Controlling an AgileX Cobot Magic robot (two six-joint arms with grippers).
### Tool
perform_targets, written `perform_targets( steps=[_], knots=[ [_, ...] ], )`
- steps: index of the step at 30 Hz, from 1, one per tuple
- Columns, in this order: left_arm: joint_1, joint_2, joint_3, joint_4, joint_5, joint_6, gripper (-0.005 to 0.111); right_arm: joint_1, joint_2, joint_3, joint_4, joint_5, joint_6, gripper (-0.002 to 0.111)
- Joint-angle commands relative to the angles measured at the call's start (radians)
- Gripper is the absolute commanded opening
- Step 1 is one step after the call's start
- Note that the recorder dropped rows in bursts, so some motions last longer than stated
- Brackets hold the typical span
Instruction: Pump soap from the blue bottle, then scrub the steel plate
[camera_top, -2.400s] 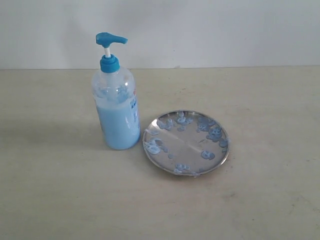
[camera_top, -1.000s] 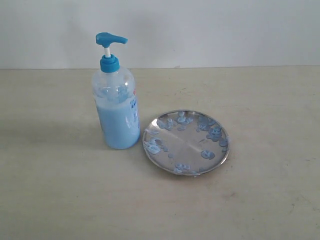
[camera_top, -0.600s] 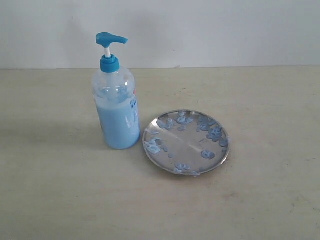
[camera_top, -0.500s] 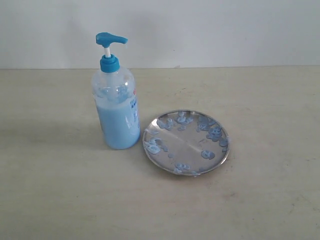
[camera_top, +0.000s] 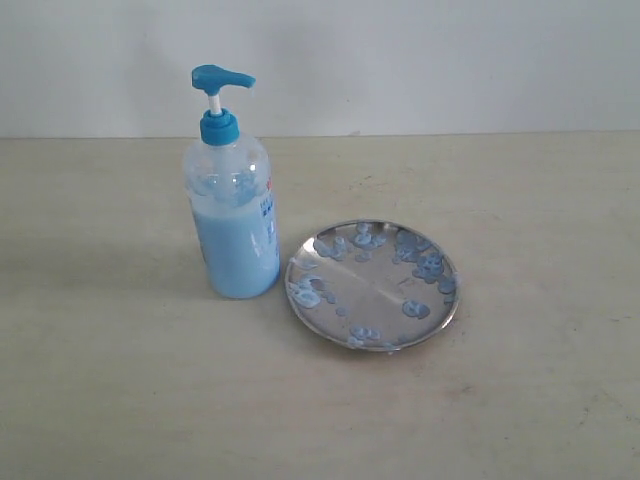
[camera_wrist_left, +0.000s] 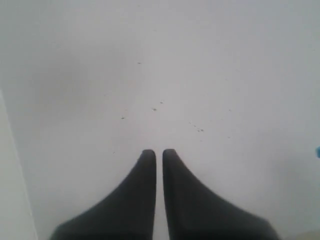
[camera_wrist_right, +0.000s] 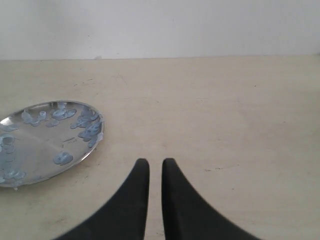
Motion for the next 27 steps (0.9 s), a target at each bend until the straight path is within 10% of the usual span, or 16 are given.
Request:
perform_targets(
  steps=[1,7,27],
  knots=[
    [-0.007,-0.002,0.004,-0.246,0.022,0.094,0.004,-0.001,-0.005,-0.001,0.003,-0.008,-0.003,0.0],
    [-0.011,-0.002,0.004,-0.182,0.719,-0.182,0.004,-0.001,-0.005,-0.001,0.003,-0.008,-0.003,0.0],
    [0.079,-0.002,0.004,-0.166,0.702,-0.027,0.004,-0.001,-0.005,-0.001,0.003,-0.004,-0.003,0.0]
  ],
)
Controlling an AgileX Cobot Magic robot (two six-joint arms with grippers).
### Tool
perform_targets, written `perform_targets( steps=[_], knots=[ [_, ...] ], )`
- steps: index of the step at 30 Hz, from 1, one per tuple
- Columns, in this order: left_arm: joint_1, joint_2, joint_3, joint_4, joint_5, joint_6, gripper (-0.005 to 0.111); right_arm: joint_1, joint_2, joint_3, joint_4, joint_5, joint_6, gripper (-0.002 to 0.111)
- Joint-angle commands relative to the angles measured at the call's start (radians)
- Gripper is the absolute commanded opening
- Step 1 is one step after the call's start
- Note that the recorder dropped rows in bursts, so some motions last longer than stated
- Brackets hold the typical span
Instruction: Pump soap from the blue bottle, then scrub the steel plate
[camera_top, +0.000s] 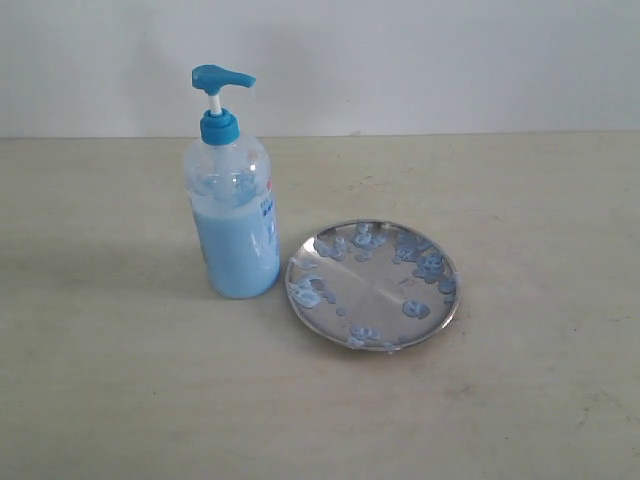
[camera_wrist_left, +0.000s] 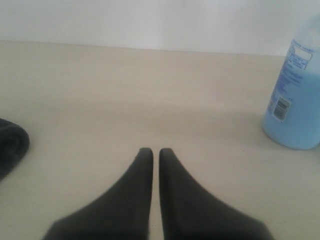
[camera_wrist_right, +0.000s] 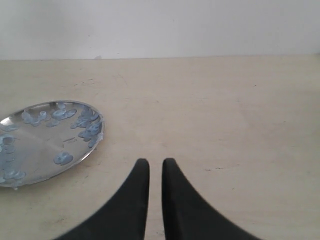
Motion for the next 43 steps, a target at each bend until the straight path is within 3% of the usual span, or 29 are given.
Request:
perform_targets(
  steps=[1,43],
  knots=[
    [0.0,-0.002,-0.004,0.006,-0.004,0.068,0.004,-0.001,-0.005,-0.001,0.003,-0.004,-0.003,0.0],
    [0.0,-0.002,-0.004,0.006,-0.004,0.068,0.004,-0.001,-0.005,-0.001,-0.02,0.029,-0.003,0.0]
  ],
)
